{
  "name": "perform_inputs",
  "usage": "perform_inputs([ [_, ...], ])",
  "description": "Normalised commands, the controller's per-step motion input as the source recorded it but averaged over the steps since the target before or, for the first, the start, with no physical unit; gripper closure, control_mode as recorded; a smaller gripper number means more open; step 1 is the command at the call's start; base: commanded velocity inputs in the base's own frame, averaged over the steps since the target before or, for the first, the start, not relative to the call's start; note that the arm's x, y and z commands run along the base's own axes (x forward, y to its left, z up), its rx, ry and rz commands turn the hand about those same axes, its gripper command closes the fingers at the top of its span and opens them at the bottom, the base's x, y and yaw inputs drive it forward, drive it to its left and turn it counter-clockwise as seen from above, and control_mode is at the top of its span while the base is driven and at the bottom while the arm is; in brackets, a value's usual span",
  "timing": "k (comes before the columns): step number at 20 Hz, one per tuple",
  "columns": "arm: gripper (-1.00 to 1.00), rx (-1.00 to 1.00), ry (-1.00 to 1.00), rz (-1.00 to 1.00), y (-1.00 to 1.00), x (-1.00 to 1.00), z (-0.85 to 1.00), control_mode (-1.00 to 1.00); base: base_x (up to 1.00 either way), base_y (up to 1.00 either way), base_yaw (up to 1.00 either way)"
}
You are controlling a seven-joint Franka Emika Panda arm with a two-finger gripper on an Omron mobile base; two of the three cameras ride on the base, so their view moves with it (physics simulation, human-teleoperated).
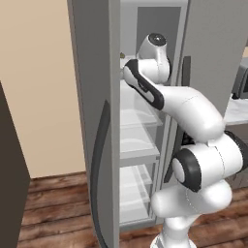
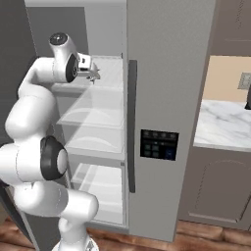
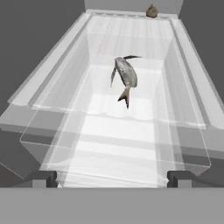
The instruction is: Take the fish out of the fridge, briefly rinse it in the sink, and place it on the tray next to the sink.
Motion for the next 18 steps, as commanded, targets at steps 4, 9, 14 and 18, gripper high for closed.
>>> perform_inputs([
  [4,-1.00,-0.07,0.02,0.00,0.00,0.44,-0.39,-1.00,0.00,0.00,0.00],
  [9,-1.00,-0.03,0.00,0.00,0.00,0.50,-0.17,-1.00,0.00,0.00,0.00],
  [14,-1.00,0.00,0.00,0.00,0.00,0.76,-0.01,-1.00,0.00,0.00,0.00],
  [18,-1.00,0.00,0.00,0.00,0.00,0.67,-0.12,-1.00,0.00,0.00,0.00],
])
